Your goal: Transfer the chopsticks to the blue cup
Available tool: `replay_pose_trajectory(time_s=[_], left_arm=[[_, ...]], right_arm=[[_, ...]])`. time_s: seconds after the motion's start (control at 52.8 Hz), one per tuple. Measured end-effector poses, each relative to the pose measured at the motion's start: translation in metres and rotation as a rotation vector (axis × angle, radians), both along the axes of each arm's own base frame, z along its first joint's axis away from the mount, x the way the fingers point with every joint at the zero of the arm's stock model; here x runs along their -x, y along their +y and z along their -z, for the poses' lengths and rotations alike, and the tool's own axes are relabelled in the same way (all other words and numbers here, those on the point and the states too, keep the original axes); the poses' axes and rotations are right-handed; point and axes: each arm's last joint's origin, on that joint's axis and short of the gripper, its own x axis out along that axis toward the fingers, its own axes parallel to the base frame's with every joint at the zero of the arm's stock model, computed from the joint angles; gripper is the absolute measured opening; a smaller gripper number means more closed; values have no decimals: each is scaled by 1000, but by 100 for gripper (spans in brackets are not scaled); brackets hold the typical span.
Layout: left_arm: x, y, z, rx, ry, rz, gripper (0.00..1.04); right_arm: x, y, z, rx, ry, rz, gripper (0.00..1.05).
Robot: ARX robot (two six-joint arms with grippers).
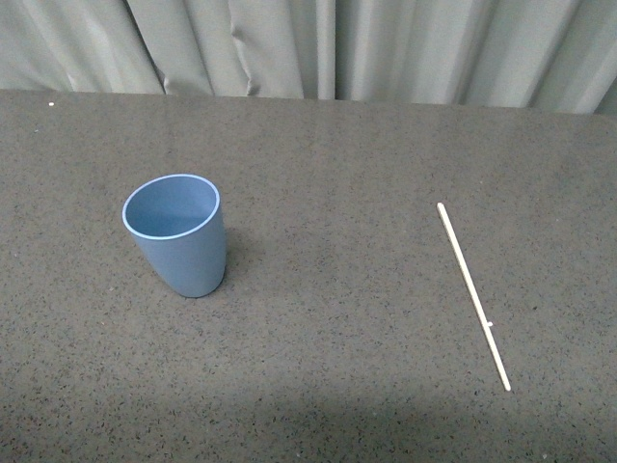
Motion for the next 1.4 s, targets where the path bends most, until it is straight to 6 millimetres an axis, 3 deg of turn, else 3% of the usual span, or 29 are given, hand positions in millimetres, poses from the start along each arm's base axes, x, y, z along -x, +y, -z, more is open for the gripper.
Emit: replay_pose_trajectory(time_s=[0.55,0.626,0.739,0.91,1.118,1.403], left_arm=[[0,0,0,0,0,0,98],[0,0,0,0,0,0,98],[0,0,0,0,0,-1,98],[0,0,0,0,0,-1,98],[0,0,0,0,0,-1,98],[0,0,0,0,0,-1,98]], right_arm=[[0,0,0,0,0,0,95],[-2,0,2,121,139,85,95],[-15,2,6,224,293,31,95],[-61,9,7,196,497,-82,95],[-125,24,26,104,764,-139,95],[-195,44,58,63,1000,-146,95]])
